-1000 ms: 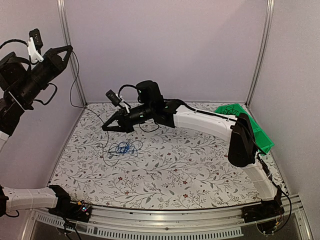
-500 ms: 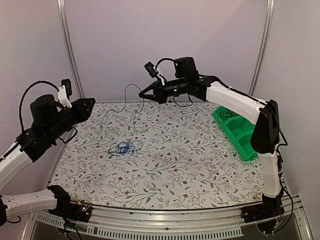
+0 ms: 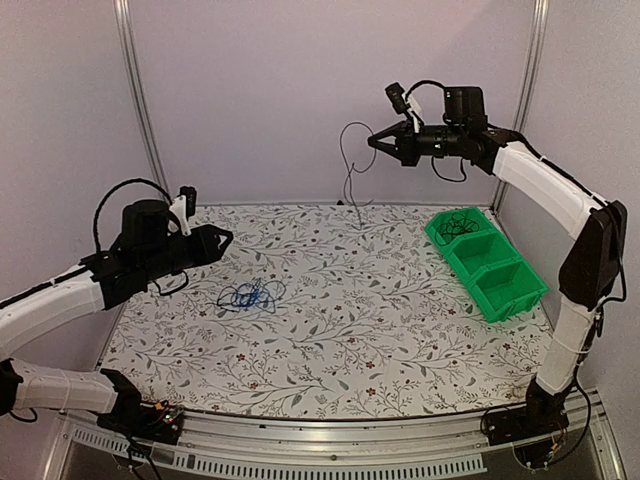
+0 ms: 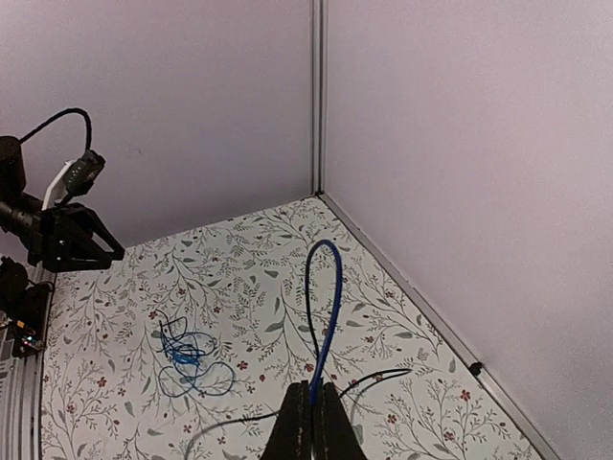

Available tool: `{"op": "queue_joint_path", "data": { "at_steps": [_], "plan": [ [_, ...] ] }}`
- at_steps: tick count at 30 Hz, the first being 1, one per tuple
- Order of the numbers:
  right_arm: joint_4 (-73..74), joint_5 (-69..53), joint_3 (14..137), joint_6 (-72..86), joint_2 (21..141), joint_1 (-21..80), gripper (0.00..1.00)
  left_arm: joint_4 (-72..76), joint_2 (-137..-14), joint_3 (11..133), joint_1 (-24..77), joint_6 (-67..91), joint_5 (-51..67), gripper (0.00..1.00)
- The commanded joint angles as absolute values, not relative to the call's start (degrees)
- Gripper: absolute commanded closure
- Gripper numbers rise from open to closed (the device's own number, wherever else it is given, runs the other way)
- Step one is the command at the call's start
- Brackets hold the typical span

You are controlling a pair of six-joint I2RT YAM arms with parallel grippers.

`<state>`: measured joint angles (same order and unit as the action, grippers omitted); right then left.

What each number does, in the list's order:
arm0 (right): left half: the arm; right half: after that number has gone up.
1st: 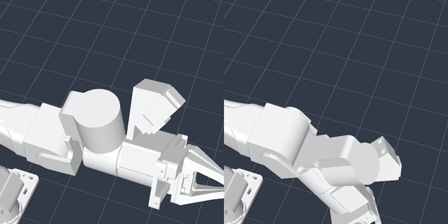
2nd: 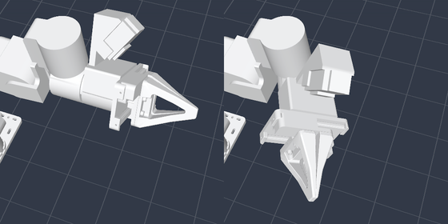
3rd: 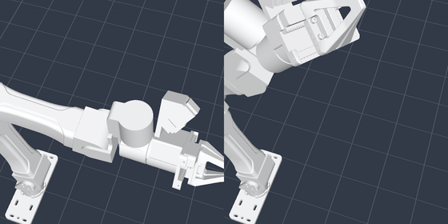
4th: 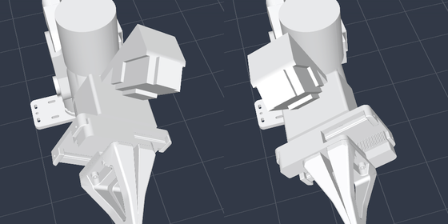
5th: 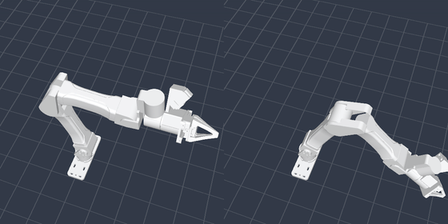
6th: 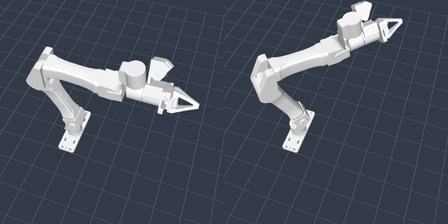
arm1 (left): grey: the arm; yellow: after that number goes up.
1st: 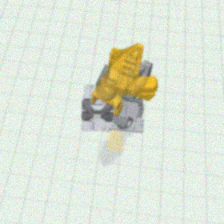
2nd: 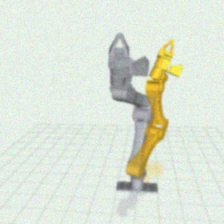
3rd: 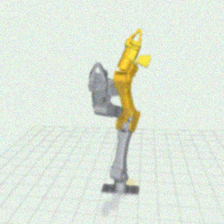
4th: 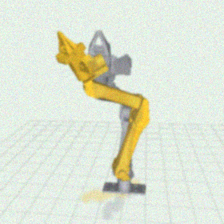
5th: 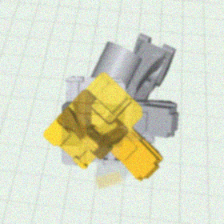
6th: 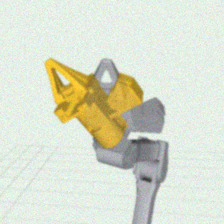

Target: Untangle the cables

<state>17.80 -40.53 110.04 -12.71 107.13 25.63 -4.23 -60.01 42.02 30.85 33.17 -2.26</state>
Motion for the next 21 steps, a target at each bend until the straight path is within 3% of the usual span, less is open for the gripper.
{"op": "queue_joint_path", "data": {
  "at_steps": [1, 21],
  "plan": [
    [19.73, -37.66, 105.19, -16.27, 101.31, 19.47, 1.00, -0.92, -60.38, 41.42, 30.77, 33.99, -0.80, 0.64],
    [29.09, -29.50, 82.49, -29.20, 78.27, 1.92, 1.00, 3.31, -67.14, 41.67, 30.96, 34.46, 3.24, 0.64]
  ]
}}
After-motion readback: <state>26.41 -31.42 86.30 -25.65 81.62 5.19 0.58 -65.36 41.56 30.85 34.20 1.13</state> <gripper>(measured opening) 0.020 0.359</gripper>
